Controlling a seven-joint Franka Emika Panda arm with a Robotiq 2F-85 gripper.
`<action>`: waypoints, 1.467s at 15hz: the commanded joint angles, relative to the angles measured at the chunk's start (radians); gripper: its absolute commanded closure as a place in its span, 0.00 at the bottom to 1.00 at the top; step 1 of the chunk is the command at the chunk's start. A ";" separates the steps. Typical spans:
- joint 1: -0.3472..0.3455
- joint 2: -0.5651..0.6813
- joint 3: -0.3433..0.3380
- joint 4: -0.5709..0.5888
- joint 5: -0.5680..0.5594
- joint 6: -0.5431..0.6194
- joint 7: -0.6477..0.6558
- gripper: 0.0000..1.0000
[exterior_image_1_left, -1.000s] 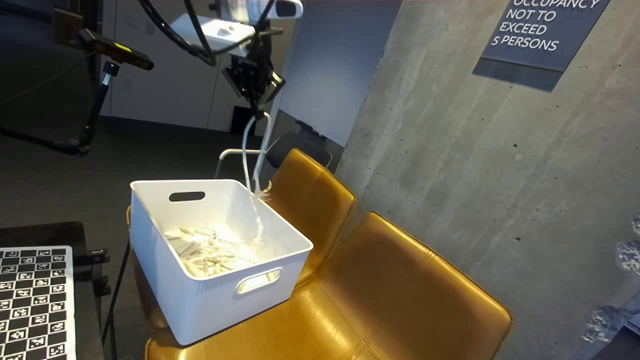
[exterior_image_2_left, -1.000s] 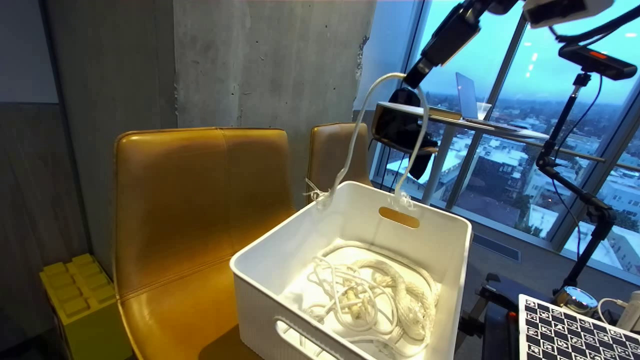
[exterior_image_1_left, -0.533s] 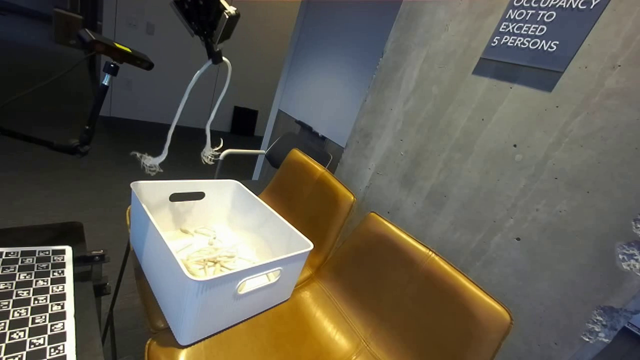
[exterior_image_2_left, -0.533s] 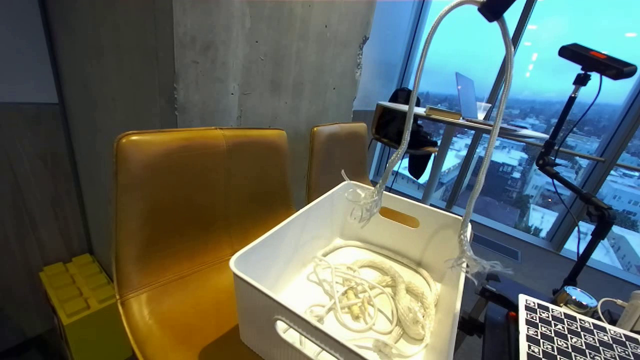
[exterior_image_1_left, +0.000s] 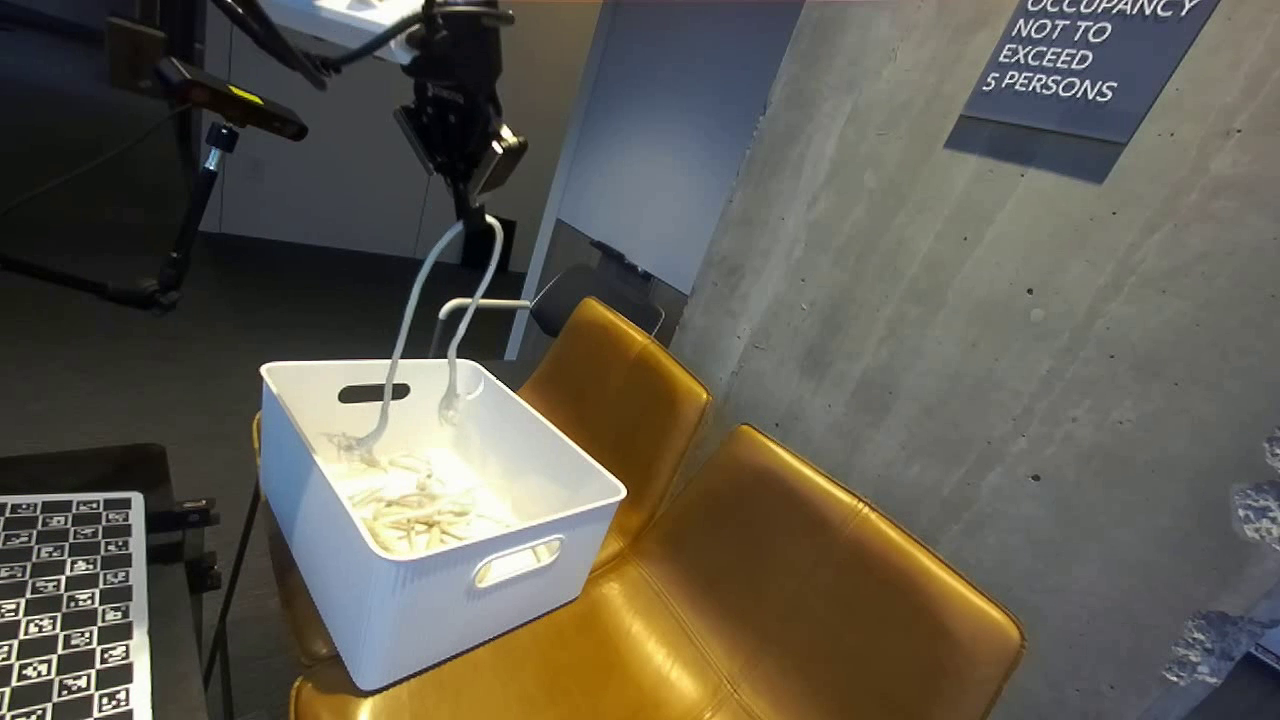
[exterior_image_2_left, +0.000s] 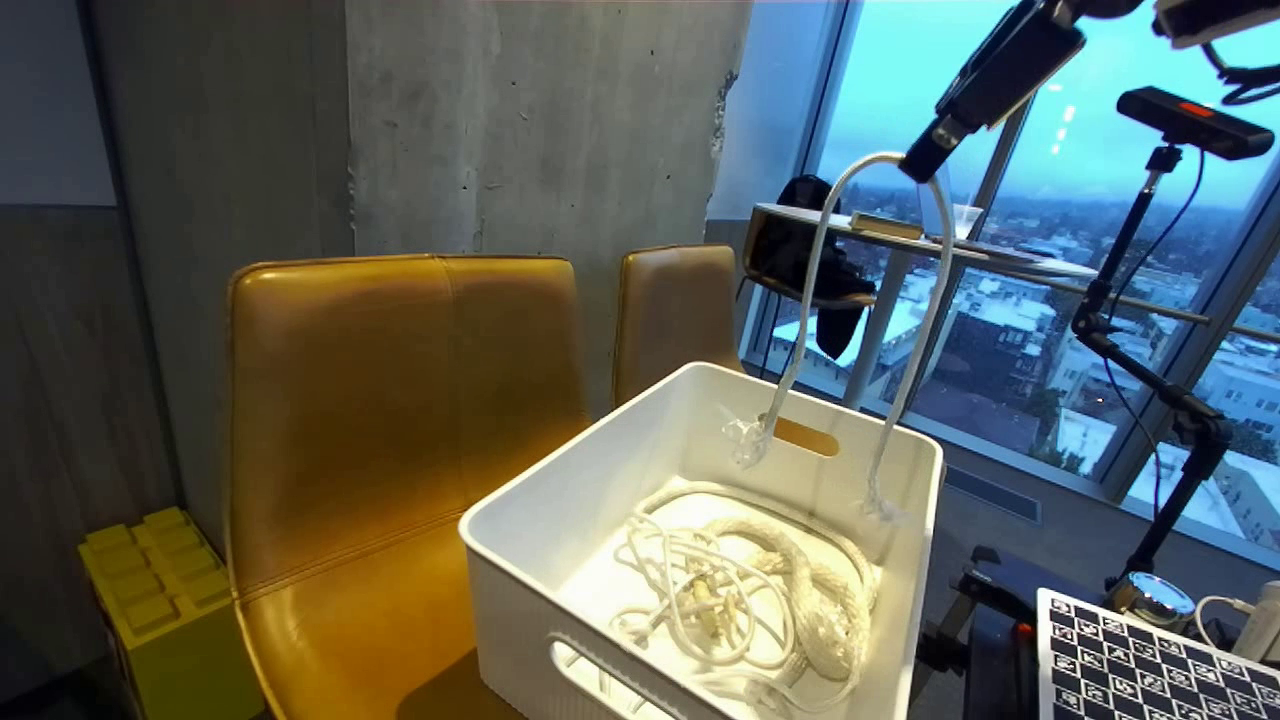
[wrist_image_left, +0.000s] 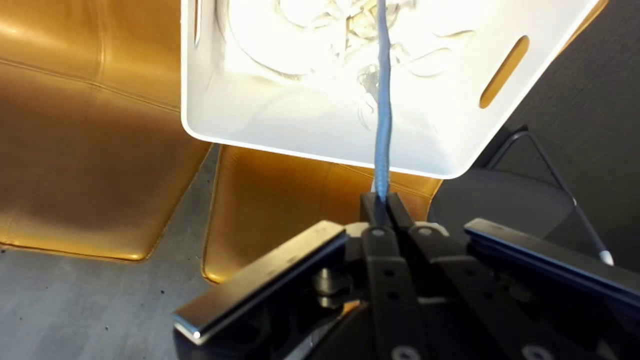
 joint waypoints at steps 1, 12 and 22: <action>-0.015 0.093 -0.022 0.027 -0.006 0.050 -0.012 0.99; -0.068 0.181 -0.034 0.015 -0.007 0.048 -0.013 0.07; -0.077 0.182 -0.029 0.006 -0.002 0.058 -0.004 0.01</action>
